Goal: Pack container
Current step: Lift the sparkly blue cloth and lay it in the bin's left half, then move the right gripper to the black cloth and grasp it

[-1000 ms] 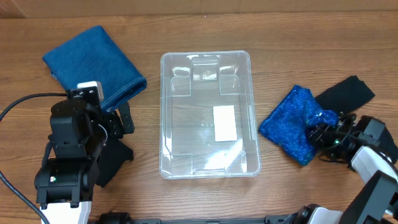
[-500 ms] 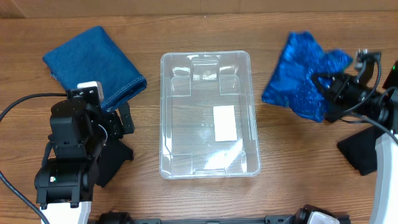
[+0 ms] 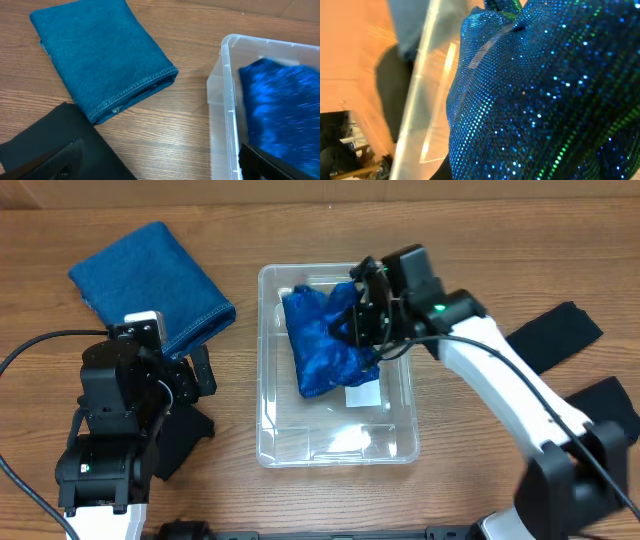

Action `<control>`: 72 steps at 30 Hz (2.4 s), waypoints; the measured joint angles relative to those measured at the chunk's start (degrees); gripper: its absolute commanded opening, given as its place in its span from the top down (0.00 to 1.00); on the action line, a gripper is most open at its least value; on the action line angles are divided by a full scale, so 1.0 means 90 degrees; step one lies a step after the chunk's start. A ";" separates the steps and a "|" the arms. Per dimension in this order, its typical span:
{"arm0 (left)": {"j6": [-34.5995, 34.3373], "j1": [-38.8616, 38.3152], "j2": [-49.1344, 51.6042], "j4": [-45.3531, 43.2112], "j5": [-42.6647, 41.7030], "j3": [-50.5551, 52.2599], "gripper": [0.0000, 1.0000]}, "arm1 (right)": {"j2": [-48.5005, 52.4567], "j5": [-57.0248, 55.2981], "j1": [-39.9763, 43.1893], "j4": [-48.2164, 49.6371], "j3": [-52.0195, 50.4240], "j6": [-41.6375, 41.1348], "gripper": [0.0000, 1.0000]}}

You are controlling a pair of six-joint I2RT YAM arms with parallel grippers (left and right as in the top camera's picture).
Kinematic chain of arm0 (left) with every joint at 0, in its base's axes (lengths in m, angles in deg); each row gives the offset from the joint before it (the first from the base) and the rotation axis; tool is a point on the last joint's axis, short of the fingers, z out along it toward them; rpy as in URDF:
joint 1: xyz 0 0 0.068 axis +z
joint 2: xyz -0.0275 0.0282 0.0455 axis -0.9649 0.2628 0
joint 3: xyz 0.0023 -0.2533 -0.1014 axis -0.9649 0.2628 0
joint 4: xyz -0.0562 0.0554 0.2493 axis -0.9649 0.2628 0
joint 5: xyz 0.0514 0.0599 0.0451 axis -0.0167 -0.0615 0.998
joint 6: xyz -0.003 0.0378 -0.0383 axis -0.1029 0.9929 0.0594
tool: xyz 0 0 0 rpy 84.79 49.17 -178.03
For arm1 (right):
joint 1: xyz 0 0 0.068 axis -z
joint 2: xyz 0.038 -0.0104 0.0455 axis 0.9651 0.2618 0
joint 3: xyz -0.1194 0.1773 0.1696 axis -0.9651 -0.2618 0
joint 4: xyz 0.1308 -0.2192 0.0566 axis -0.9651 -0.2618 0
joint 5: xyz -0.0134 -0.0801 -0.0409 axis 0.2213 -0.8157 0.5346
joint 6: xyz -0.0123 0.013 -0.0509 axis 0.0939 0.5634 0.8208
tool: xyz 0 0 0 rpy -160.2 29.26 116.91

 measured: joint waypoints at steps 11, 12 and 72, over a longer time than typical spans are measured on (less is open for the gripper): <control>0.0002 0.0000 0.0243 0.0022 0.0000 -0.0002 0.00 | 0.0568 0.0206 -0.0121 0.0784 -0.0002 -0.0039 0.00; 0.0002 0.0000 0.0243 0.0024 0.0000 -0.0002 0.00 | 0.0568 0.0068 -0.0121 0.0653 -0.0002 -0.0053 0.00; 0.0002 0.0000 0.0243 0.0134 0.0000 -0.0005 0.00 | 0.1103 0.1039 0.6528 -0.0942 0.0097 0.0631 0.96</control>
